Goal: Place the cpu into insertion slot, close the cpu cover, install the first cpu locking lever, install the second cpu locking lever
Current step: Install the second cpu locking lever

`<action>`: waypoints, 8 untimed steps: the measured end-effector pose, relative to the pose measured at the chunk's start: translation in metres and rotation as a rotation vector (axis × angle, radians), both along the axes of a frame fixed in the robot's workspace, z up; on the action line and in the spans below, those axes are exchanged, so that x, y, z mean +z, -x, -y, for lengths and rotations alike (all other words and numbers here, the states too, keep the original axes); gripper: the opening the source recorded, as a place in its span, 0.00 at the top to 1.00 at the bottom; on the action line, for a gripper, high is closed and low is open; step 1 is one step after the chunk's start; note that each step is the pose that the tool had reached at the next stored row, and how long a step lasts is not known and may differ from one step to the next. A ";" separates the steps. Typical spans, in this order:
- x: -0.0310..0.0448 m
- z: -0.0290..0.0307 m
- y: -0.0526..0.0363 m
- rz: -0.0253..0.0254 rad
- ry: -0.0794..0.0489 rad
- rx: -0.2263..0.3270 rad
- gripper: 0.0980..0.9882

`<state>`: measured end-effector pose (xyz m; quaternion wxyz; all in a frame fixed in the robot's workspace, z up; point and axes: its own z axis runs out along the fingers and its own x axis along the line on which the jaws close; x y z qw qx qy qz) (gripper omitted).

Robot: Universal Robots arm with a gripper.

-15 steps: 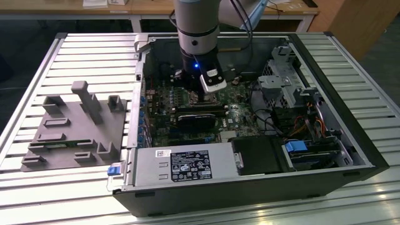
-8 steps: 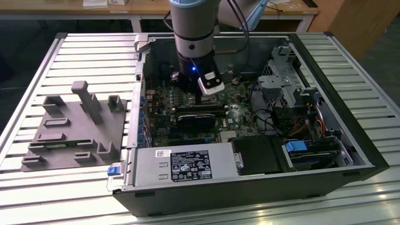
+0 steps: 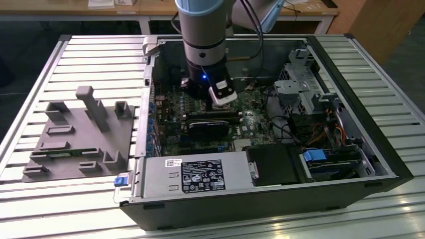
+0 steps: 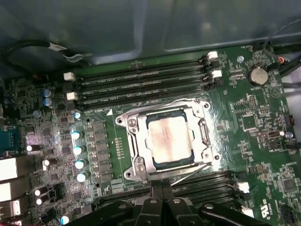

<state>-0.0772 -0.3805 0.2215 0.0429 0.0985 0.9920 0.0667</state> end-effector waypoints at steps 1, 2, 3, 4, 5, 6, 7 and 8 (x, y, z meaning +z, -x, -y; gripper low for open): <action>-0.0003 0.0016 0.0003 0.0000 -0.004 0.001 1.00; -0.0006 0.0035 0.0006 0.0001 -0.005 0.001 1.00; -0.0008 0.0056 0.0009 0.0001 -0.007 0.001 1.00; -0.0010 0.0076 0.0013 0.0001 -0.009 0.002 1.00; -0.0012 0.0090 0.0016 0.0000 -0.013 0.002 1.00; -0.0016 0.0100 0.0019 0.0000 -0.019 0.003 1.00; -0.0023 0.0109 0.0021 0.0000 -0.026 0.003 1.00; -0.0031 0.0116 0.0024 0.0000 -0.034 0.004 1.00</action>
